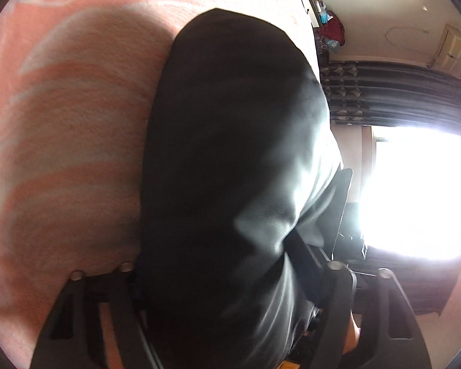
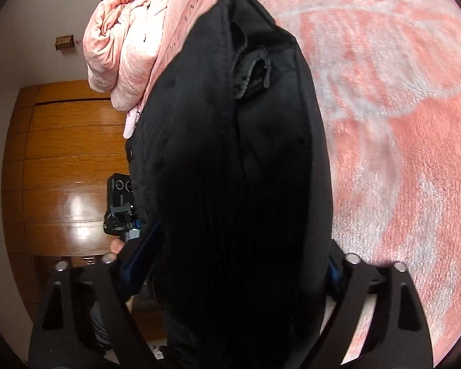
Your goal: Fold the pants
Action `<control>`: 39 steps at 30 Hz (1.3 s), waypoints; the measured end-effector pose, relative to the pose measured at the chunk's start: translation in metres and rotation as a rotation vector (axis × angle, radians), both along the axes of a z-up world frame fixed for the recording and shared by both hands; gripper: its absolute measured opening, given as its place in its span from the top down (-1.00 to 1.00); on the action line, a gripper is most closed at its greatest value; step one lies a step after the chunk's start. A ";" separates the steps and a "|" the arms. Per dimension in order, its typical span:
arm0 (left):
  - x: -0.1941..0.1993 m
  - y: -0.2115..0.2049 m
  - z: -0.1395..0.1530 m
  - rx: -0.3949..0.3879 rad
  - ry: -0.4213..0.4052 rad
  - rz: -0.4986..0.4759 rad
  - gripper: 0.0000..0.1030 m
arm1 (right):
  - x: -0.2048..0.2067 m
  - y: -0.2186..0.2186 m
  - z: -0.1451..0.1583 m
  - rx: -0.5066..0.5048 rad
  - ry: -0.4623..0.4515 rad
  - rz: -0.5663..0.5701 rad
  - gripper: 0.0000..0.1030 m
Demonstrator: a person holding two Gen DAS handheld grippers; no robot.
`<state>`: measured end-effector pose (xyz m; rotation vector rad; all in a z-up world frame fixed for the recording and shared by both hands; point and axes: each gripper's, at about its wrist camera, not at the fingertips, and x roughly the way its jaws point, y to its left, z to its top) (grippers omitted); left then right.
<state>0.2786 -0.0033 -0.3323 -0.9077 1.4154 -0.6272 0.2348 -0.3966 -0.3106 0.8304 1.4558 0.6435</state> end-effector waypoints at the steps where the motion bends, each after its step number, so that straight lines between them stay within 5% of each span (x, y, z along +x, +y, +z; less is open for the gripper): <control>1: 0.000 0.003 0.004 -0.001 -0.012 0.004 -0.03 | 0.000 0.000 0.004 0.003 -0.011 -0.002 -0.34; 6: -0.001 0.001 0.024 0.037 -0.055 -0.015 0.30 | 0.001 0.010 0.036 -0.021 -0.073 0.023 0.09; 17: 0.030 0.045 0.086 0.125 -0.172 0.045 0.35 | 0.075 0.081 0.085 -0.026 -0.176 0.114 0.11; 22: 0.070 0.089 0.096 0.169 -0.177 0.098 0.35 | 0.135 0.131 0.075 -0.019 -0.179 0.147 0.11; 30: 0.127 0.158 0.071 0.214 -0.117 0.147 0.35 | 0.218 0.202 0.035 -0.015 -0.162 0.197 0.11; 39: 0.120 0.192 0.026 0.150 -0.074 0.164 0.14 | 0.227 0.192 -0.018 -0.006 -0.084 0.191 -0.14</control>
